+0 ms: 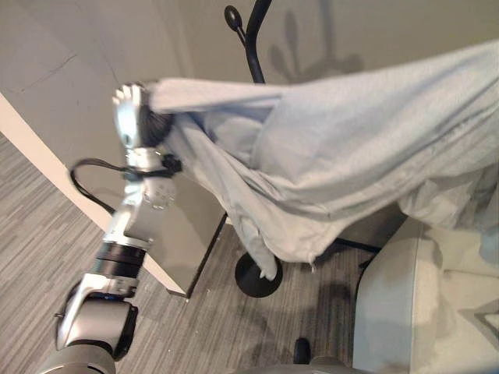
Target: Hang the clothes on the sofa on the clothes rack.
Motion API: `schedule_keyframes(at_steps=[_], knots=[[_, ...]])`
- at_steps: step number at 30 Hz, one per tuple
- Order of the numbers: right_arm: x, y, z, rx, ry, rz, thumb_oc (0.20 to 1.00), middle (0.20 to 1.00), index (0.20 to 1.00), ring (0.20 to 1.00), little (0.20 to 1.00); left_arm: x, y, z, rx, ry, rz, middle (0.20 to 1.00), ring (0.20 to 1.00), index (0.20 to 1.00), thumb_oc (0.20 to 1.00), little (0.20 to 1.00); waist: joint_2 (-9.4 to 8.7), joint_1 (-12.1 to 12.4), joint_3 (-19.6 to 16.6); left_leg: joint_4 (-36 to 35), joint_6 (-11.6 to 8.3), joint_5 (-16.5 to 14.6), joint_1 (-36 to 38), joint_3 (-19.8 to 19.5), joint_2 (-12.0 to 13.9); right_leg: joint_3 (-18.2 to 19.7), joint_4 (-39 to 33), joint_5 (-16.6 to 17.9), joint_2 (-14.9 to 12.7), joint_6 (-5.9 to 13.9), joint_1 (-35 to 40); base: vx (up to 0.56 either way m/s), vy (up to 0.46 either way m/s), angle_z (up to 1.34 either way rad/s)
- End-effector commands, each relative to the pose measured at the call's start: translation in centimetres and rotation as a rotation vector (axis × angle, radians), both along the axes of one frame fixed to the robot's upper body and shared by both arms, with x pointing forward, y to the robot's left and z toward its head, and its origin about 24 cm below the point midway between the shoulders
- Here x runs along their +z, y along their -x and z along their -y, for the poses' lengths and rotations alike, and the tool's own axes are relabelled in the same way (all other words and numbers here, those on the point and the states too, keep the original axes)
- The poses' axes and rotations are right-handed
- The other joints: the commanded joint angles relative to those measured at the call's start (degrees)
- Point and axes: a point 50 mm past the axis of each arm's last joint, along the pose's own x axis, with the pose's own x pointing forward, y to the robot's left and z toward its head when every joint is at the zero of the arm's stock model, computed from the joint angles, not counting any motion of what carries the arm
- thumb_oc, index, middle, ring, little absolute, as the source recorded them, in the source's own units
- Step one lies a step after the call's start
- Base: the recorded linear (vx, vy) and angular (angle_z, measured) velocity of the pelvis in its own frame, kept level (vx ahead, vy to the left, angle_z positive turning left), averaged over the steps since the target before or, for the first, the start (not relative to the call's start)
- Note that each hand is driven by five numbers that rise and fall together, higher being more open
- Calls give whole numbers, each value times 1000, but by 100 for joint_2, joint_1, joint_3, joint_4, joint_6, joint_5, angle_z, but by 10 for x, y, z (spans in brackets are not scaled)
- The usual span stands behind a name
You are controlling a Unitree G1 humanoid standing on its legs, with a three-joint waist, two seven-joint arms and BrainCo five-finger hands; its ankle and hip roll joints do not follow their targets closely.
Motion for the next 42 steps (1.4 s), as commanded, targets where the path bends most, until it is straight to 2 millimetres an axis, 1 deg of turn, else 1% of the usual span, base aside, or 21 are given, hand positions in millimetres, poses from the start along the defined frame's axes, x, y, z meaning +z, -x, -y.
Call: schedule_keyframes(at_steps=[1,2,3,4,5,6,7,9,11,13,18,19,23,25,26,28,29,30,37,41,42], knots=[[9,-3,2,32,-10,11,200,200,200,200,200,28,6,-28,117,-30,82,200,200,200,200,200,-224,105,-505,632,213,977,-73,-105,171,158,336,-566,-392,400,106,243,-368,23],[11,-7,7,13,-2,-26,200,200,200,200,200,33,4,-43,180,-36,57,200,200,200,200,200,-327,133,-477,1192,292,1201,-272,-117,262,77,201,-638,-301,258,354,236,-350,31],[15,-9,9,-5,12,-38,200,200,200,200,200,36,2,-48,205,-45,37,200,200,200,200,200,-369,196,-425,1503,366,1119,-385,-157,196,76,180,-711,-273,176,468,191,-310,32],[18,-13,9,-6,12,-53,200,200,200,200,200,37,-2,-51,212,-39,19,200,200,200,200,200,-402,250,-340,1724,436,942,-597,-254,6,105,157,-748,-262,152,532,109,-209,19],[30,-16,11,-21,17,-61,200,200,200,200,200,39,-3,-55,222,-43,-1,200,200,200,200,200,-506,384,-206,1901,576,317,-1200,-408,-613,184,135,-793,-262,126,629,26,-104,11],[31,-16,11,-19,18,-58,200,200,200,200,200,40,-3,-55,223,-42,1,200,200,200,200,200,-514,363,-206,1937,610,324,-1253,-408,-646,170,134,-776,-296,140,602,73,-84,22],[33,-19,15,-36,11,-79,200,200,200,200,200,39,-5,-53,214,-62,-19,200,200,200,200,200,-533,383,-184,1770,651,-46,-1456,-326,-857,161,138,-812,-290,166,634,33,3,21],[37,-22,19,-58,-2,-95,200,200,200,200,200,38,-9,-43,172,-93,-43,200,200,200,200,200,-535,449,-160,1284,744,-274,-1713,-106,-1074,131,168,-847,-323,209,643,104,21,20],[38,-28,23,-72,-19,-113,200,200,200,200,200,36,-12,-39,151,-104,-61,200,200,200,200,200,-513,507,-194,771,760,-90,-1790,18,-1166,155,189,-893,-319,232,642,190,58,13],[39,-32,36,-114,-86,-128,200,200,200,200,200,26,-18,-23,87,-116,-99,200,200,200,200,200,-422,605,-142,-6,656,507,-2127,303,-1277,197,178,-1028,-189,225,825,293,81,7],[31,-46,36,-148,-118,-182,200,200,200,200,200,8,-20,-8,29,-132,-163,200,200,200,200,200,-353,648,-321,-387,876,417,-1703,504,-1402,205,688,-1422,-277,275,941,273,81,-21],[25,-52,39,-175,-135,-217,200,200,200,200,200,5,-25,-1,10,-138,-185,200,200,200,200,200,-418,647,-368,-216,1018,132,-1582,655,-1488,144,1221,-1457,-450,401,923,257,123,-23],[34,-56,39,-195,-187,-181,200,200,200,200,200,13,-27,4,15,-119,-155,200,200,200,200,200,-325,624,-178,-176,1319,-139,-1137,806,-1634,115,3076,-401,-967,833,97,203,157,-25],[37,-55,40,-198,-194,-170,200,200,200,200,200,15,-26,2,27,-111,-146,200,200,200,200,200,-258,604,-124,-247,1342,-180,-983,808,-1614,58,3323,-460,-1049,776,-160,119,32,4],[37,-51,45,-215,-206,-165,200,200,200,200,200,18,-20,-2,41,-108,-118,200,200,200,200,200,-200,514,-99,-398,1269,-235,-731,686,-1612,-8,2813,-714,-1023,620,-443,165,-86,27],[36,-43,58,-295,-198,-169,200,200,200,200,200,18,-15,-4,71,-148,-94,200,200,200,200,200,-221,453,-92,-414,1210,-224,-729,684,-1577,-27,2385,-718,-940,591,-332,190,-120,26],[42,-33,60,-287,-194,-125,200,200,200,200,200,15,-10,-16,95,-127,-102,200,200,200,200,200,-247,369,-177,-415,1142,-311,-647,618,-1534,149,1336,-889,-827,625,-7,126,-154,32],[39,-31,64,-290,-224,-118,200,200,200,200,200,17,-9,-20,101,-120,-102,200,200,200,200,200,-273,410,-242,-432,1112,-297,-671,636,-1523,125,1054,-908,-772,589,173,147,-189,42],[10,-26,81,-293,-255,-224,200,200,200,200,200,-13,3,-40,123,-56,-192,200,200,200,200,200,-310,504,-539,-897,929,8,-539,533,-1419,-26,247,-716,-558,569,615,66,-83,20],[-39,-36,73,-246,-260,-381,200,200,200,200,200,-46,8,-38,99,16,-283,200,200,200,200,200,-316,507,-538,-1045,877,39,-420,476,-1371,-97,93,-740,-498,525,760,19,-46,-2],[-68,-41,68,-211,-278,-468,200,200,200,200,200,-67,13,-37,92,51,-345,200,200,200,200,200,-302,492,-496,-1055,872,34,-396,464,-1356,-109,63,-751,-484,504,777,11,-51,12]])
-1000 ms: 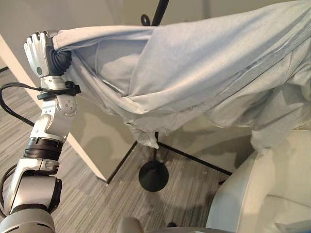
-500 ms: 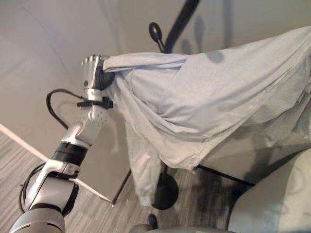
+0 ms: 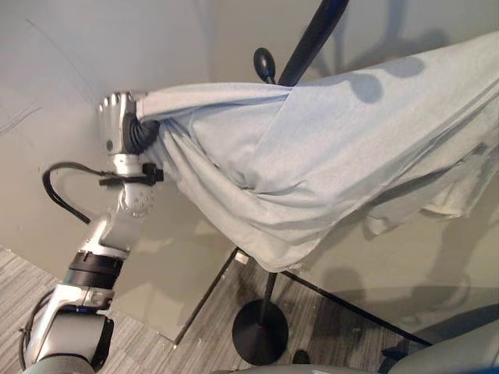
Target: Hang the clothes on the sofa on the clothes rack.
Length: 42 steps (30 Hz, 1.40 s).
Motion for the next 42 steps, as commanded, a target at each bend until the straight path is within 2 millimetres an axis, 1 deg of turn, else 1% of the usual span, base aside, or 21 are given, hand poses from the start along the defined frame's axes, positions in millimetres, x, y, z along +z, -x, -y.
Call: schedule_keyframes(at_steps=[1,4,6,9,11,15,17,18,21,22,23,24,26,27,28,30,33,36,39,40,42], knots=[[-44,9,37,-147,-125,-182,200,200,200,200,200,-34,11,-36,138,78,-140,200,200,200,200,200,-99,77,-418,36,-367,192,-431,16,264,-115,60,-789,-180,404,563,1,-51,13],[-72,7,29,-110,-178,-238,200,200,200,200,200,-61,15,-32,130,116,-238,200,200,200,200,200,-104,72,-391,15,-366,195,-417,21,278,-111,46,-793,-171,384,559,-1,-17,6],[-119,2,12,-38,-277,-344,200,200,200,200,200,-108,18,-19,102,208,-414,200,200,200,200,200,-102,47,-373,-22,-363,215,-405,35,291,-76,40,-797,-153,355,539,3,-33,1],[-174,1,-15,33,-422,-444,200,200,200,200,200,-152,25,7,43,401,-564,200,200,200,200,200,-75,7,-332,-47,-354,207,-374,56,311,-28,46,-814,-133,332,525,5,-11,1],[-185,1,-23,51,-465,-458,200,200,200,200,200,-161,26,13,26,440,-600,200,200,200,200,200,-72,-7,-338,-60,-349,248,-404,62,311,-21,38,-780,-131,327,484,-3,-2,2],[-251,7,-76,142,-740,-549,200,200,200,200,200,-206,42,57,-68,666,-780,200,200,200,200,200,-5,-53,-289,-74,-334,230,-396,85,326,29,41,-767,-116,318,443,1,-1,-1],[-276,13,-109,209,-862,-608,200,200,200,200,200,-222,52,79,-129,887,-830,200,200,200,200,200,29,-91,-269,-85,-331,249,-394,100,328,53,35,-747,-114,312,420,0,0,0],[-291,18,-137,284,-938,-659,200,200,200,200,200,-234,62,94,-161,1067,-854,200,200,200,200,200,47,-119,-267,-104,-327,286,-420,106,332,77,26,-712,-112,305,367,0,0,0],[-306,29,-177,410,-1060,-734,200,200,200,200,200,-245,75,113,-183,1352,-846,200,200,200,200,200,69,-153,-245,-122,-326,300,-412,132,335,112,18,-689,-108,296,339,-1,11,-9],[-310,34,-189,454,-1091,-757,200,200,200,200,200,-249,79,116,-184,1411,-850,815,815,815,815,815,73,-166,-241,-128,-329,299,-409,138,340,126,13,-689,-105,294,334,6,11,-14],[-312,37,-198,487,-1142,-763,200,200,200,200,200,-254,83,117,-170,1466,-854,1000,1000,1000,1000,1000,73,-172,-239,-133,-333,300,-405,148,341,134,10,-685,-104,294,329,5,12,-12],[-313,41,-205,531,-1204,-768,200,200,200,200,200,-255,84,115,-148,1508,-834,1000,1000,1000,1000,1000,71,-181,-232,-133,-341,299,-402,155,347,151,9,-679,-102,293,321,5,9,-3],[-313,42,-206,547,-1212,-775,200,200,200,200,200,-256,85,112,-136,1514,-821,1000,1000,1000,1000,1000,68,-180,-236,-133,-343,290,-394,161,349,153,9,-682,-103,295,321,2,4,-2],[-312,43,-202,548,-1234,-760,489,489,489,489,489,-259,88,106,-105,1540,-812,1000,1000,1000,1000,1000,70,-178,-243,-133,-347,280,-387,171,348,158,9,-688,-104,297,321,0,0,0],[-311,43,-200,548,-1255,-746,1000,1000,1000,1000,1000,-261,90,101,-83,1552,-805,1000,1000,1000,1000,1000,70,-174,-253,-133,-347,272,-378,177,349,164,9,-690,-103,298,326,0,0,0],[-308,46,-181,538,-1276,-716,1000,1000,1000,1000,1000,-271,100,79,31,1554,-797,1000,1000,1000,1000,1000,71,-172,-265,-133,-359,258,-345,201,354,168,9,-690,-102,307,337,16,16,0],[-306,58,-147,473,-1231,-703,1000,1000,1000,1000,1000,-286,130,42,229,1615,-739,1000,1000,1000,1000,1000,77,-150,-282,-133,-357,232,-318,251,342,173,9,-670,-112,336,334,14,19,-2],[-308,65,-136,459,-1257,-700,1000,1000,1000,1000,1000,-292,143,27,309,1632,-715,1000,1000,1000,1000,1000,66,-142,-279,-133,-356,224,-310,267,339,182,9,-660,-112,344,331,2,12,-6],[-309,73,-126,483,-1358,-670,1000,1000,1000,1000,1000,-294,155,14,360,1668,-657,1000,1000,1000,1000,1000,44,-134,-268,-133,-360,223,-314,283,334,198,9,-647,-114,352,317,-6,6,-7],[-314,88,-113,516,-1514,-580,1000,1000,1000,1000,1000,-298,168,3,401,1710,-614,1000,1000,1000,1000,1000,25,-153,-254,-133,-365,223,-322,293,337,198,11,-650,-114,362,307,-1,-2,-11],[-325,98,-105,472,-1686,-427,1000,1000,1000,1000,1000,-301,181,-7,445,1741,-562,1000,1000,1000,1000,1000,12,-166,-248,-133,-368,214,-319,302,337,205,15,-652,-116,369,308,-1,-1,-7]])
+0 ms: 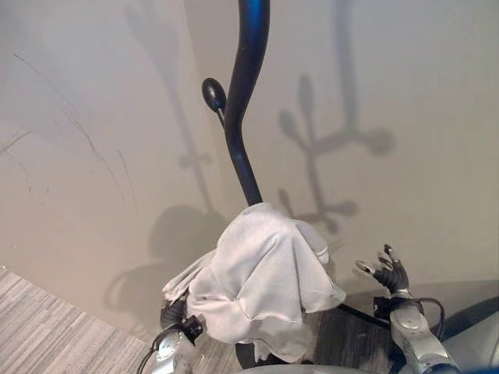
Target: Hang the clothes on the sofa on the clothes rack.
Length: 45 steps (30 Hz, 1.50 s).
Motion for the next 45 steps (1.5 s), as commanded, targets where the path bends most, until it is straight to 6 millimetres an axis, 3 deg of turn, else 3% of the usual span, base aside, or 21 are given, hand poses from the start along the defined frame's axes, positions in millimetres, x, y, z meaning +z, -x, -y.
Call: schedule_keyframes(at_steps=[1,2,4,5,6,9,13,16,17,18,21,22,23,25,27,31,33,35,39,43,45], knots=[[11,-14,-6,-124,-289,221,1000,1000,1000,1000,1000,-1,10,-29,160,6,25,1000,1000,1000,1000,1000,-206,-14,21,34,-337,161,-169,32,242,4,50,-610,-212,346,612,7,4,-11],[0,1,2,-266,-403,246,1000,1000,1000,1000,1000,-6,23,-36,230,28,7,1000,1000,1000,1000,1000,-206,-32,26,34,-341,147,-155,35,238,-2,57,-623,-206,350,615,6,5,-11],[-11,17,8,-388,-482,246,1000,1000,1000,1000,1000,-8,39,-42,300,58,27,1000,1000,1000,1000,1000,-209,-45,41,34,-343,134,-155,27,235,-10,61,-633,-205,357,619,2,2,-4],[-11,17,8,-388,-483,246,1000,1000,1000,1000,1000,-9,39,-42,300,58,27,1000,1000,1000,1000,1000,-211,-45,37,34,-343,133,-154,26,235,-12,60,-635,-206,357,621,0,0,0],[-24,32,10,-454,-508,199,1000,1000,1000,1000,1000,-16,55,-40,338,92,-13,1000,1000,1000,1000,1000,-204,-55,39,34,-349,129,-155,22,236,-26,64,-645,-205,360,622,0,0,0],[-39,46,8,-485,-497,105,1000,1000,1000,1000,1000,-22,65,-34,254,82,-89,1000,1000,1000,1000,1000,-187,-70,62,34,-348,129,-159,9,230,-18,79,-647,-202,348,608,0,0,0],[-52,52,3,-485,-488,10,1000,1000,1000,1000,1000,-26,68,-28,181,65,-148,1000,1000,1000,1000,1000,-164,-83,91,34,-347,116,-152,-9,228,4,84,-664,-196,330,614,1,-2,2],[-58,49,-5,-435,-479,-61,1000,1000,1000,1000,1000,-17,44,-29,134,12,-91,1000,1000,1000,1000,1000,-117,-103,120,34,-352,119,-139,-49,230,22,97,-692,-183,304,620,2,-3,1],[-58,49,-5,-435,-479,-62,1000,1000,1000,1000,1000,-17,44,-29,134,12,-91,1000,1000,1000,1000,1000,-115,-105,121,34,-352,118,-137,-51,230,20,97,-693,-183,304,622,13,-16,4],[-58,48,-6,-383,-454,-86,1000,1000,1000,1000,1000,11,4,-32,40,-61,107,1000,1000,1000,1000,1000,-77,-100,147,34,-355,132,-146,-96,230,2,110,-707,-181,290,629,12,-12,4],[-57,47,-6,-367,-447,-86,1000,1000,1000,1000,1000,22,-6,-33,-1,-90,158,1000,1000,1000,1000,1000,-60,-104,156,34,-355,135,-146,-112,229,-2,116,-713,-181,288,631,3,-9,11],[-55,45,-4,-313,-418,-109,1000,1000,1000,1000,1000,58,-37,-34,-157,-147,326,1000,1000,1000,1000,1000,26,-116,198,35,-346,150,-167,-140,218,-16,135,-715,-188,288,611,-4,0,20],[-56,45,-4,-313,-418,-110,1000,1000,1000,1000,1000,58,-37,-34,-157,-147,326,1000,1000,1000,1000,1000,25,-118,197,36,-346,150,-167,-142,219,-19,136,-716,-188,288,612,-8,9,16],[-55,43,-4,-250,-401,-139,1000,1000,1000,1000,1000,79,-49,-35,-257,-85,437,1000,1000,1000,1000,1000,128,-143,210,34,-338,169,-181,-151,209,-35,156,-711,-199,289,592,-3,20,5],[-56,42,-10,-159,-402,-181,1000,1000,1000,1000,1000,113,-58,-42,-420,-21,567,1000,1000,1000,1000,1000,244,-169,216,34,-346,171,-148,-139,203,-48,170,-705,-214,304,616,0,0,0],[-60,45,-20,-73,-414,-236,1000,1000,1000,1000,1000,136,-59,-51,-614,44,550,1000,1000,1000,1000,1000,355,-179,181,34,-360,197,-154,-107,209,-52,183,-683,-216,317,598,0,0,0],[-63,49,-26,22,-403,-283,1000,1000,1000,1000,1000,154,-49,-57,-844,81,425,1000,1000,1000,1000,1000,439,-185,207,34,-381,190,-115,-91,211,-58,194,-682,-217,340,619,0,0,0],[-64,51,-28,51,-397,-297,1000,1000,1000,1000,1000,155,-44,-56,-912,92,375,1000,1000,1000,1000,1000,454,-187,186,34,-388,201,-138,-84,214,-62,188,-675,-217,346,596,0,0,0],[-71,60,-35,188,-364,-377,1000,1000,1000,1000,1000,154,-24,-46,-1131,295,210,1000,1000,1000,1000,1000,538,-214,189,34,-422,182,-85,-67,220,-63,179,-682,-237,396,659,0,0,0],[-73,67,-38,247,-338,-404,1000,1000,1000,1000,1000,155,-19,-45,-1080,413,266,1000,1000,1000,1000,1000,516,-192,155,34,-433,199,-107,-52,227,-48,160,-648,-245,417,637,0,0,0],[-75,71,-37,226,-331,-409,1000,1000,1000,1000,1000,157,-23,-49,-937,450,389,1000,1000,1000,1000,1000,469,-148,159,34,-436,181,-69,-51,237,-55,151,-651,-255,432,679,0,0,0]])
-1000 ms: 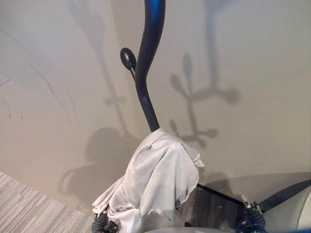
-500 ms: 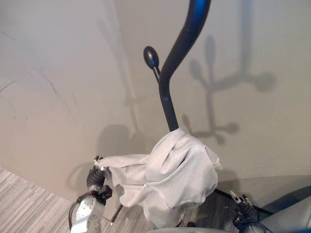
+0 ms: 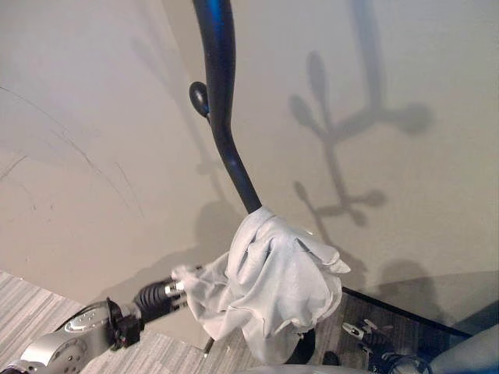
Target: Hang the clothes on the sofa on the clothes rack.
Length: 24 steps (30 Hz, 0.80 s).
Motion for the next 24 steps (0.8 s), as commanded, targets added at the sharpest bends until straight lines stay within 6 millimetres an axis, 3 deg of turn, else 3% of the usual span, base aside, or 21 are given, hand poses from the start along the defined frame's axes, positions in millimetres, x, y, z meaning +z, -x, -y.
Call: schedule_keyframes(at_steps=[1,2,5,9,10,11,15,16,17,19,20,24], knots=[[2,-14,-11,54,-4,59,1000,1000,1000,1000,1000,26,-22,-14,189,128,165,1000,1000,1000,1000,1000,-252,-148,-154,43,-261,253,-222,112,152,92,143,-536,-327,468,453,0,0,0],[3,-12,-9,33,4,67,1000,1000,1000,1000,1000,27,-22,-16,312,212,194,1000,1000,1000,1000,1000,-292,-118,-133,43,-265,239,-180,103,156,90,137,-548,-329,478,497,0,0,0],[4,-12,-4,14,20,70,1000,1000,1000,1000,1000,23,-18,-23,404,208,207,1000,1000,1000,1000,1000,-326,-95,-148,43,-260,251,-207,99,153,93,126,-524,-330,481,479,-2,10,0],[7,-18,0,31,47,85,1000,1000,1000,1000,1000,25,-12,-35,364,66,210,1000,1000,1000,1000,1000,-321,-85,-128,43,-248,259,-206,100,150,97,148,-510,-333,492,476,-1,11,0],[10,-23,7,37,65,96,1000,1000,1000,1000,1000,31,0,-51,174,-185,203,1000,1000,1000,1000,1000,-292,-47,-115,43,-238,248,-190,105,142,93,167,-500,-347,518,479,-8,49,-1],[10,-25,5,47,50,101,1000,1000,1000,1000,1000,30,15,-65,103,-293,162,1000,1000,1000,1000,1000,-283,7,-108,43,-233,255,-197,106,141,87,177,-494,-352,523,460,-9,49,0],[10,-28,2,68,19,110,1000,1000,1000,1000,1000,28,27,-82,-39,-480,129,1000,1000,1000,1000,1000,-295,45,-117,43,-223,269,-233,116,142,84,181,-474,-365,529,420,-2,3,1],[10,-28,2,68,19,110,1000,1000,1000,1000,1000,28,27,-82,-39,-480,129,1000,1000,1000,1000,1000,-294,46,-124,43,-223,270,-241,116,142,84,182,-472,-365,529,412,0,0,0],[7,-25,3,88,22,82,1000,1000,1000,1000,1000,30,29,-70,-224,-518,145,1000,1000,1000,1000,1000,-284,79,-115,43,-219,233,-215,109,138,90,170,-490,-377,543,440,0,0,0],[7,-25,3,89,21,82,1000,1000,1000,1000,1000,31,29,-71,-223,-519,145,1000,1000,1000,1000,1000,-290,78,-128,43,-219,254,-243,113,138,93,166,-470,-377,538,413,0,0,0],[6,-24,3,103,18,73,1000,1000,1000,1000,1000,34,28,-64,-330,-551,173,1000,1000,1000,1000,1000,-285,109,-123,43,-217,241,-236,113,133,93,146,-473,-384,541,424,0,0,0],[7,-24,0,115,-1,80,1000,1000,1000,1000,1000,34,34,-61,-338,-542,225,1000,1000,1000,1000,1000,-306,140,-119,43,-213,226,-228,84,121,83,144,-503,-391,533,439,0,0,0]])
